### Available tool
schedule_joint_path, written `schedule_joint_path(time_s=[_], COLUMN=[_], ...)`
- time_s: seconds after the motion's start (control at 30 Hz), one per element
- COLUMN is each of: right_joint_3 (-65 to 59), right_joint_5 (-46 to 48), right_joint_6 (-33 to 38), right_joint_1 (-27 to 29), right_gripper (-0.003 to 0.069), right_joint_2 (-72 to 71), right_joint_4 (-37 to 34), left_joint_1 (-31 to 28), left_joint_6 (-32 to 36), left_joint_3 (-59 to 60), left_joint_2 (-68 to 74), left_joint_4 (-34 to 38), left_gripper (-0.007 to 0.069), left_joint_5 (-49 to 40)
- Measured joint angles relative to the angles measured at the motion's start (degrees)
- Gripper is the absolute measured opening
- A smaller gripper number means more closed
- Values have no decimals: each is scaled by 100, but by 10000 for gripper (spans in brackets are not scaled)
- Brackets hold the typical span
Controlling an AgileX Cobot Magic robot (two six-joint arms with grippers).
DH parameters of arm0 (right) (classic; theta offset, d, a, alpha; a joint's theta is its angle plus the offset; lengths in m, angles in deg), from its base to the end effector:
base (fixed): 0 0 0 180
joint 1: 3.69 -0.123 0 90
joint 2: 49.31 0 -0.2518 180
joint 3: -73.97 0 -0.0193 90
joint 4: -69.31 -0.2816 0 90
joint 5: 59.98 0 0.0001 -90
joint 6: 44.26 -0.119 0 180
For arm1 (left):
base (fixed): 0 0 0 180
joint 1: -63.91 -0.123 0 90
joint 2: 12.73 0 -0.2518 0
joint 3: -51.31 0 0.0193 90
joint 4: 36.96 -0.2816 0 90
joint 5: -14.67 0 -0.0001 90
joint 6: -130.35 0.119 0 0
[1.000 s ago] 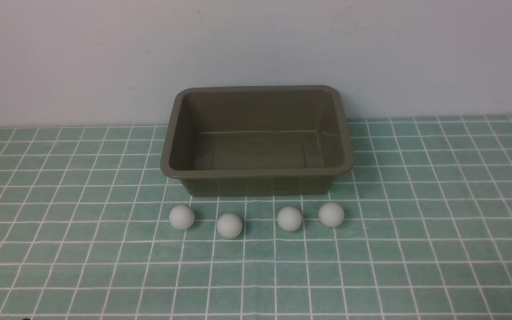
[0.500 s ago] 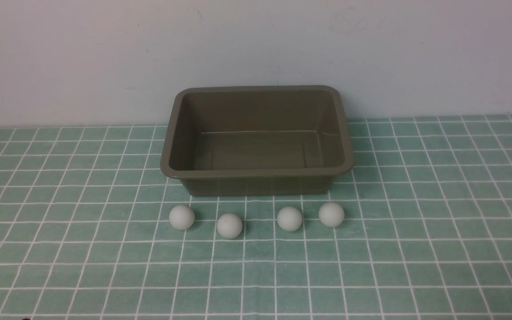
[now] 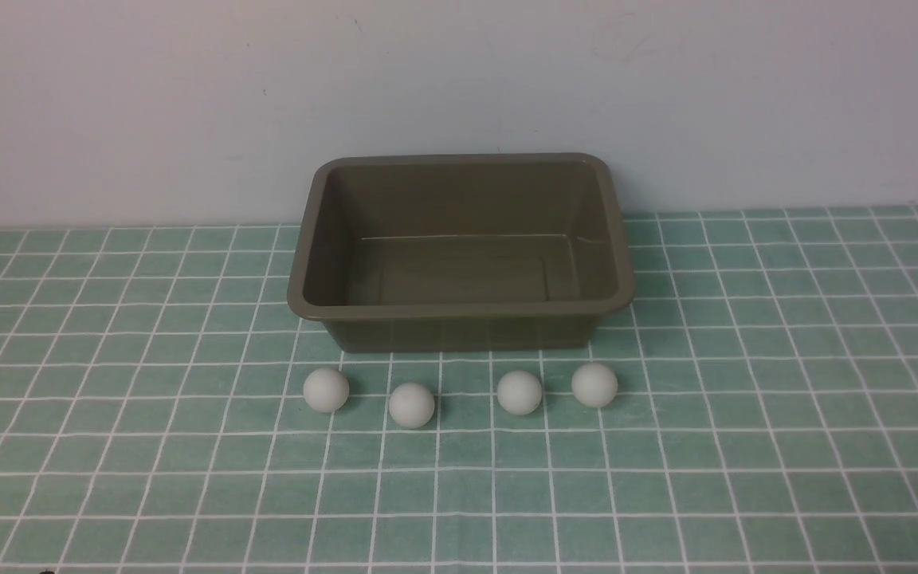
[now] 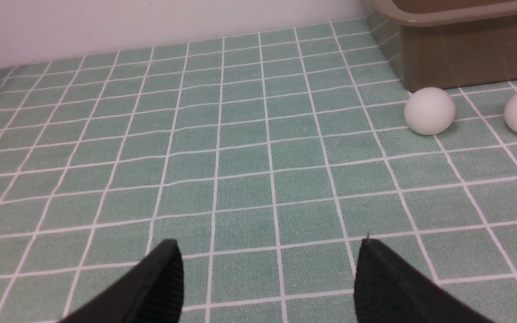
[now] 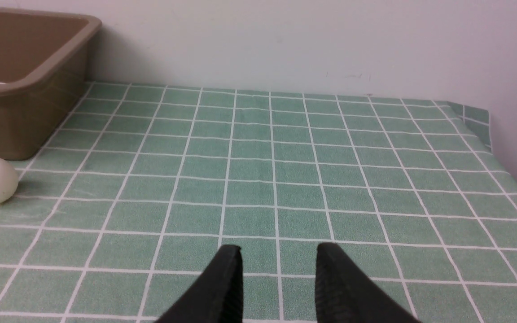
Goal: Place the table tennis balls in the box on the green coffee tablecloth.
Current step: 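Reach for and grasp a ping pong ball on the table beside the basket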
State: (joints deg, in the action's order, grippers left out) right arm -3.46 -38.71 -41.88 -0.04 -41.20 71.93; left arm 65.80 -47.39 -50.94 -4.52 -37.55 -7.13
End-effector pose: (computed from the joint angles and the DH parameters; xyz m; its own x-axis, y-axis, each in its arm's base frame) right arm 0.1434 -0.0111 0.1652 -0.2939 -0.0655 -0.9536 0.0550 0.9948 -0.0852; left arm 0.1436 -0.0043 0.1617 -0.3030 0.0590 -0.9511 0.0442 0.9979 0.0478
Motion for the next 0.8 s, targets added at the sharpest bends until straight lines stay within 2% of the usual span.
schedule_joint_path(time_s=[0.2,0.37,0.57,0.63,0.8], right_joint_3=[359,1540,2710,3170,3384], right_joint_5=[32,277,1149,1738,2250], right_joint_6=[-126,-352,-754,-836,-861], right_joint_1=[0,0,0,0,0], right_gripper=[221,221,221,221,221], right_joint_2=[0,0,0,-4,-4], right_joint_4=[0,0,0,0,-154], left_joint_1=[0,0,0,0,0], left_joint_6=[0,0,0,0,0], left_joint_3=[0,0,0,0,0], left_joint_2=[0,0,0,0,0], left_joint_4=[0,0,0,0,0], left_gripper=[461,461,461,461,461], left_joint_5=[0,0,0,0,0])
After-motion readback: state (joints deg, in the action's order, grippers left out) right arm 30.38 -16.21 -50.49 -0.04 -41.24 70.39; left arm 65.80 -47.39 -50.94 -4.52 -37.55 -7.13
